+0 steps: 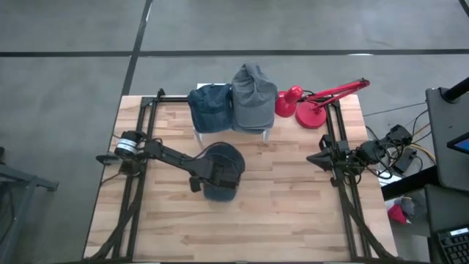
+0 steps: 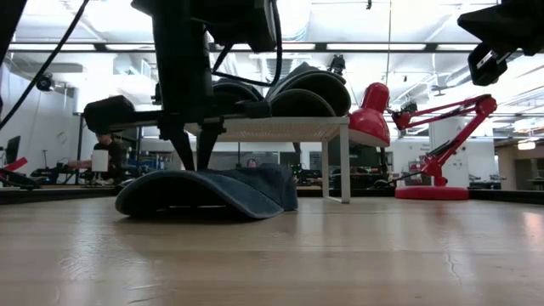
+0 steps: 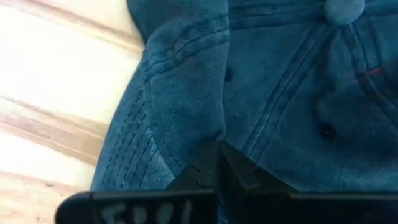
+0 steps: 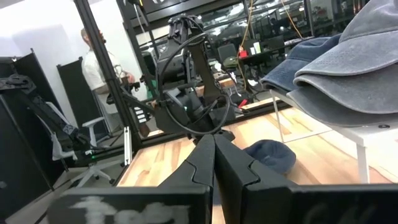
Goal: Pick & Place hat
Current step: Put the blue cap on top of the blue cap on the shelf
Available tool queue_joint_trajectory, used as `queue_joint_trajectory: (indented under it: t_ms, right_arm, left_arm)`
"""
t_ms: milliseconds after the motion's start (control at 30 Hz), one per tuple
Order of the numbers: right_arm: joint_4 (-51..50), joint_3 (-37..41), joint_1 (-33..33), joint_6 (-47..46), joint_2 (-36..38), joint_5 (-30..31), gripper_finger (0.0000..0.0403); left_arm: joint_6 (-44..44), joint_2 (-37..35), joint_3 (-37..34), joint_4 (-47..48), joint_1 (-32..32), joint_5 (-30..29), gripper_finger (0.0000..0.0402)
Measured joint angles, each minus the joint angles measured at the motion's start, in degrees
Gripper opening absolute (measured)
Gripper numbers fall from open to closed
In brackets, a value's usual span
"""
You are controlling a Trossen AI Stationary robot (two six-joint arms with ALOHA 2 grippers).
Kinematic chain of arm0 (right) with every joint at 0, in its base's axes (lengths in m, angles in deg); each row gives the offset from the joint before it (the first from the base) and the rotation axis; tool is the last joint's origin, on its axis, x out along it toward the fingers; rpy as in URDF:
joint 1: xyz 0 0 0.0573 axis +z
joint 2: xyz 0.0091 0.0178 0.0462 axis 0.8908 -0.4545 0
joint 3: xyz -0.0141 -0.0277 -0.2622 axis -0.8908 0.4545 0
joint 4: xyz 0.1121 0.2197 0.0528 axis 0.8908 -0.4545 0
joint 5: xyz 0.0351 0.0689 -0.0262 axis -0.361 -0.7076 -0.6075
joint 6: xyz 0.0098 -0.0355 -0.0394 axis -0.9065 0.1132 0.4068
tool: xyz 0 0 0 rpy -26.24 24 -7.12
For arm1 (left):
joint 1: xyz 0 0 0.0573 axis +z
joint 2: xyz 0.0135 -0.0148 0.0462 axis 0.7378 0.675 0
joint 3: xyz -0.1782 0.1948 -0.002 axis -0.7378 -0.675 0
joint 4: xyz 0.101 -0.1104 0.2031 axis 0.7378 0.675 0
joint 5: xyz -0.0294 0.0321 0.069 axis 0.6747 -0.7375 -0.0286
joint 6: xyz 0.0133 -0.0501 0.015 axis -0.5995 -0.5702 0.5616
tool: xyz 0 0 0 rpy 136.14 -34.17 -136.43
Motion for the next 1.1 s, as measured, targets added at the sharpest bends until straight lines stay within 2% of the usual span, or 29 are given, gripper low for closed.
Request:
queue_joint_trajectory:
  t_ms: [500, 867, 967, 1100]
  right_arm:
    - [0.12, 0.00, 0.02, 0.00, 0.00, 0.00, 0.0008]
    - [0.14, 0.00, 0.00, 0.00, 0.02, -0.02, 0.0008]
    - [0.12, 0.00, 0.00, 0.20, 0.02, 0.00, 0.0008]
    - [0.08, 0.01, 0.00, 0.22, 0.00, 0.00, 0.0008]
  left_arm:
    - [1.33, -3.81, 3.69, 0.44, -5.83, 1.11, 0.0001]
    - [-0.11, -8.95, 7.19, 5.89, -9.64, 0.74, 0.0000]
    - [-0.73, -10.62, 10.04, 9.80, -10.58, -0.81, 0.0000]
    - [-1.20, -12.68, 14.67, 14.34, -11.43, -5.97, 0.0000]
